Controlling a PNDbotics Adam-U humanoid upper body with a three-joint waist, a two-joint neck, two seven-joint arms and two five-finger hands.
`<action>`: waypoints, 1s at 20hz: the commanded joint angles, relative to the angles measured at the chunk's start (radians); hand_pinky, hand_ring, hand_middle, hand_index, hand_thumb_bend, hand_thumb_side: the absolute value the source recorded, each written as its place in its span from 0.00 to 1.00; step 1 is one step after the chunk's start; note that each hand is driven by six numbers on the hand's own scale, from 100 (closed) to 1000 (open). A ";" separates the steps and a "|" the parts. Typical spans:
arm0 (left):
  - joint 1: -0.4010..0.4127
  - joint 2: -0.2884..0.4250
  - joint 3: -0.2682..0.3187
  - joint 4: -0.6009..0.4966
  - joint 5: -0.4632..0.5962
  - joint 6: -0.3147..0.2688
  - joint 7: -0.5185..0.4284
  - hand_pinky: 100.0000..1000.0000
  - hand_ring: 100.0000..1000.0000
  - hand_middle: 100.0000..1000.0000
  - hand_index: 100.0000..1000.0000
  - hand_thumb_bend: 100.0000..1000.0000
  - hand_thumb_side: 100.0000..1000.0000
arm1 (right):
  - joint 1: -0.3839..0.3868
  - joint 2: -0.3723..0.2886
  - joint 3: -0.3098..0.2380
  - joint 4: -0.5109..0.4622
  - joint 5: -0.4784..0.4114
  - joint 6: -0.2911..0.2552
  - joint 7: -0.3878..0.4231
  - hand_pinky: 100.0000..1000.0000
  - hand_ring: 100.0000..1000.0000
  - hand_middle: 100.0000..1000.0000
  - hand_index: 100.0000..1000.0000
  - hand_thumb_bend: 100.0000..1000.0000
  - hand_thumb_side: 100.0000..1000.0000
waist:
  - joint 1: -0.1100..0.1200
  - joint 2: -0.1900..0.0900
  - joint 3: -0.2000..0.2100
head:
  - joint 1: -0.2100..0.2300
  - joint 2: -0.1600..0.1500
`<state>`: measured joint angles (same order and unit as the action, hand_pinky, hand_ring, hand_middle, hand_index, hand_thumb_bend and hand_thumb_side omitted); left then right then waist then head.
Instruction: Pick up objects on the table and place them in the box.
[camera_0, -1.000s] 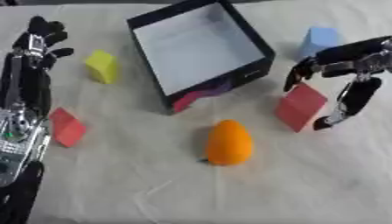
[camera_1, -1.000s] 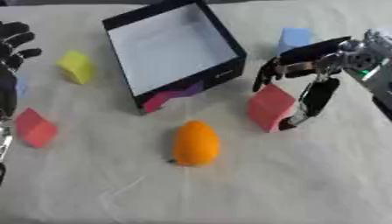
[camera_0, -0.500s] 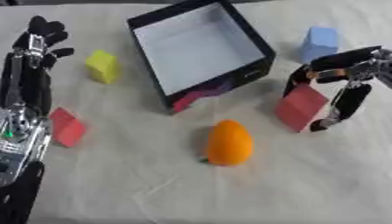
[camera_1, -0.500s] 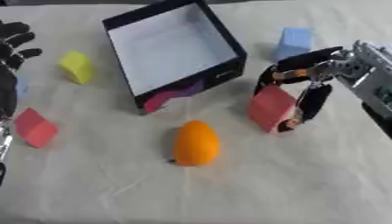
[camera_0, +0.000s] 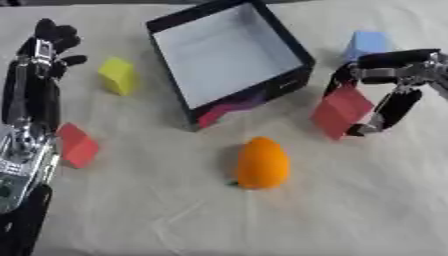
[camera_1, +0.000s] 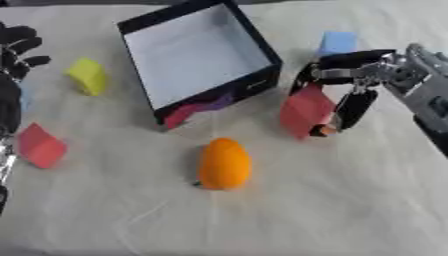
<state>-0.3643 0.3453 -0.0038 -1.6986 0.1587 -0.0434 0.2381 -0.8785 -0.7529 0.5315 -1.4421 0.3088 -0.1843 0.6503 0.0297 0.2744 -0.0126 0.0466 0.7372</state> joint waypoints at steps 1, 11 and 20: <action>-0.013 0.017 0.004 -0.013 0.002 -0.002 -0.004 0.68 0.77 0.68 0.70 0.21 0.75 | -0.013 -0.061 -0.038 -0.070 -0.028 0.024 -0.024 0.67 0.59 0.53 0.59 0.16 0.00 | 0.005 -0.033 0.002 | 0.003 -0.002; -0.012 0.014 0.004 -0.010 0.003 -0.003 -0.004 0.68 0.78 0.68 0.70 0.21 0.75 | -0.209 0.007 -0.182 -0.066 -0.014 0.076 -0.020 0.68 0.60 0.54 0.59 0.25 0.00 | 0.005 -0.041 0.004 | -0.006 -0.003; -0.038 -0.005 -0.018 -0.008 0.007 0.001 -0.025 0.68 0.78 0.68 0.70 0.21 0.76 | -0.437 0.314 -0.242 0.337 0.292 0.014 -0.108 0.69 0.61 0.54 0.59 0.27 0.00 | 0.011 -0.035 0.031 | -0.042 -0.017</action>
<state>-0.3883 0.3309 -0.0203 -1.6950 0.1600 -0.0416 0.2194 -1.2879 -0.4624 0.3130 -1.1526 0.5550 -0.1604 0.5580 0.0297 0.2687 0.0204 0.0117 0.7347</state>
